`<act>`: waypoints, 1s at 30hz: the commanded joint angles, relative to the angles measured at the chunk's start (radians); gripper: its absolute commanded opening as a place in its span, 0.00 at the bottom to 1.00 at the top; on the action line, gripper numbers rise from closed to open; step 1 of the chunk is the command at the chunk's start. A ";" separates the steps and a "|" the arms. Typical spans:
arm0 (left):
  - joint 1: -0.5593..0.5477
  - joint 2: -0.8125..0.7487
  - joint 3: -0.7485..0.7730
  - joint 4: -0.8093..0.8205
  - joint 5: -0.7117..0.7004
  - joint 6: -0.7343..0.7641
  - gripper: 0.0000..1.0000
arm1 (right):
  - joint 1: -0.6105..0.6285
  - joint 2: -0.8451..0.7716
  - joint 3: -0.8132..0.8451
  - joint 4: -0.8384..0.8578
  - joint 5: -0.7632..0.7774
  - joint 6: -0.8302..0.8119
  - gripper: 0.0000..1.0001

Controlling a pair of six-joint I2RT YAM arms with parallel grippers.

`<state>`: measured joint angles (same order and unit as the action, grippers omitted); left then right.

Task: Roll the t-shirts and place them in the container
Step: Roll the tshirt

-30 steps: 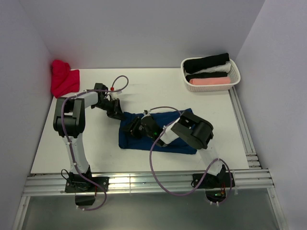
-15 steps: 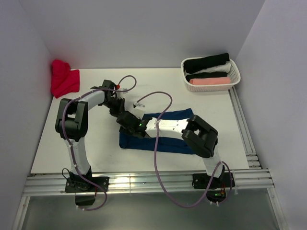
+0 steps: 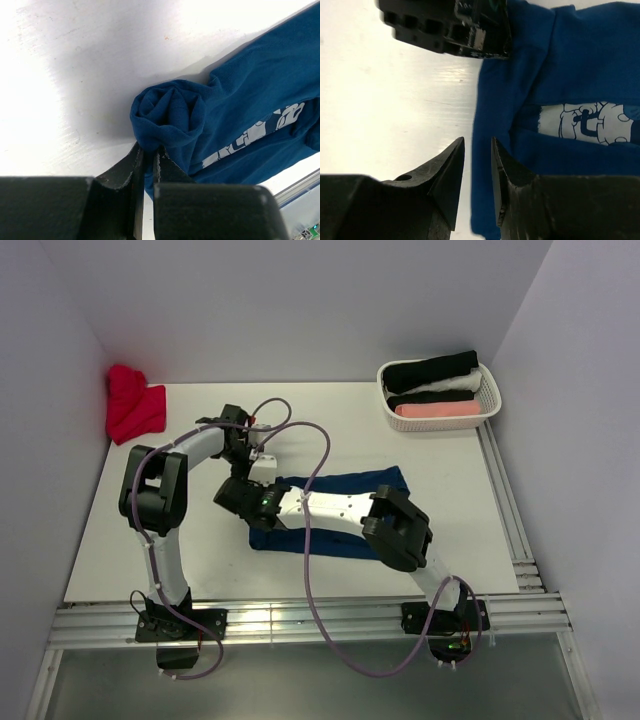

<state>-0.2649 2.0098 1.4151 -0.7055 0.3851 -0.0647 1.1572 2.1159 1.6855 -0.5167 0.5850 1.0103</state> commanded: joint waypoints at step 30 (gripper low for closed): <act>-0.033 0.026 0.074 -0.025 -0.068 0.009 0.07 | 0.001 0.093 0.008 -0.077 0.006 -0.016 0.54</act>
<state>-0.2901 2.0247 1.4555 -0.7486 0.3412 -0.0647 1.1561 2.2040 1.6852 -0.5484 0.5747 0.9821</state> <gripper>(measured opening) 0.109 0.540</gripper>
